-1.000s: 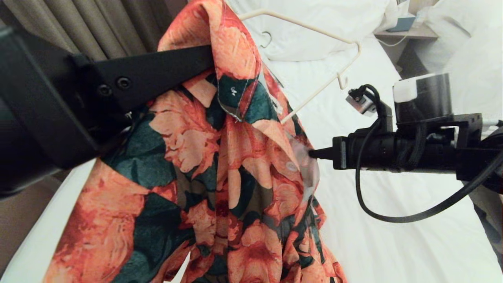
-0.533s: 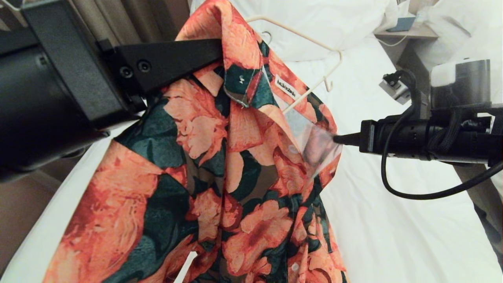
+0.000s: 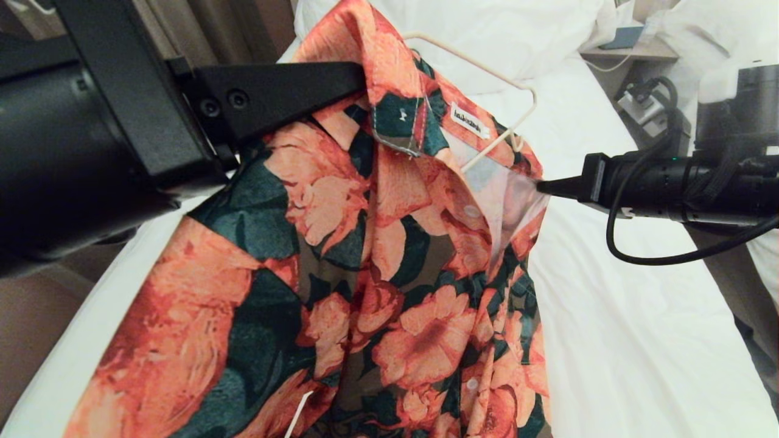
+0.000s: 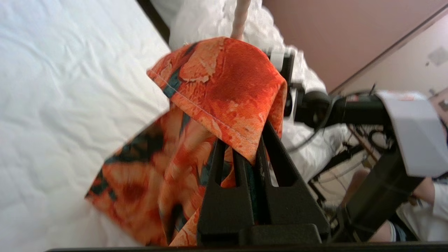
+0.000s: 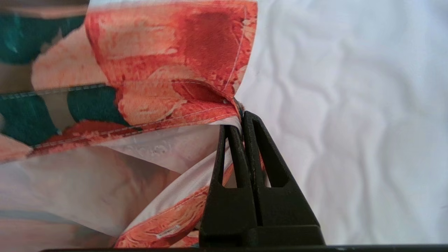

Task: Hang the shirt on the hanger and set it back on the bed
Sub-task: Hook the other side of the shirt onto the hanger

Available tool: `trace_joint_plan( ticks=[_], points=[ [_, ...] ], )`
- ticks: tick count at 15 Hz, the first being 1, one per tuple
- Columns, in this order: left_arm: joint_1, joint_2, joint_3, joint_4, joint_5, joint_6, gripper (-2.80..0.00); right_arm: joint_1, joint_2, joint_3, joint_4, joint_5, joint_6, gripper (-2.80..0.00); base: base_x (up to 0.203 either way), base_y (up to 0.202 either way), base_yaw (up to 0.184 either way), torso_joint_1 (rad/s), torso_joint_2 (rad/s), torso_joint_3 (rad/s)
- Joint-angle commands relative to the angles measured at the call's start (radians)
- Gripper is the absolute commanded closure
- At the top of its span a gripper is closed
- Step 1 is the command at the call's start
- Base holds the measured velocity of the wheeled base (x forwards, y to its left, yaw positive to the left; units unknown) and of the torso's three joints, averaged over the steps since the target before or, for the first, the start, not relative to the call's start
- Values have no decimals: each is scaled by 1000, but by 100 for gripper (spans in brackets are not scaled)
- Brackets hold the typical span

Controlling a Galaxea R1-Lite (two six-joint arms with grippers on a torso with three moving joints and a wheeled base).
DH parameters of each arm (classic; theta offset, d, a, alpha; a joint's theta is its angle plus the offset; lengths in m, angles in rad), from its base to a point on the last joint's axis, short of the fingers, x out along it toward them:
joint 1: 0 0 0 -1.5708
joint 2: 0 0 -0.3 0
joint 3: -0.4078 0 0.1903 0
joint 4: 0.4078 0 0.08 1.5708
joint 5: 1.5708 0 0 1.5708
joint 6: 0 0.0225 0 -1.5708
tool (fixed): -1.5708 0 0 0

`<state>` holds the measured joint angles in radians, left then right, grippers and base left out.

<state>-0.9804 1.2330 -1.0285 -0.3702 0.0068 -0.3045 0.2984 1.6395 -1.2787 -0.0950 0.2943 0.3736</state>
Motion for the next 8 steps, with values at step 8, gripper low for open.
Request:
trace_joint_plan(
  ticks=[8],
  points=[
    [-81, 76, 15, 42, 5, -2, 0, -35, 17, -47, 1, 2, 4, 0, 0, 0, 0, 0, 0, 0]
  ],
)
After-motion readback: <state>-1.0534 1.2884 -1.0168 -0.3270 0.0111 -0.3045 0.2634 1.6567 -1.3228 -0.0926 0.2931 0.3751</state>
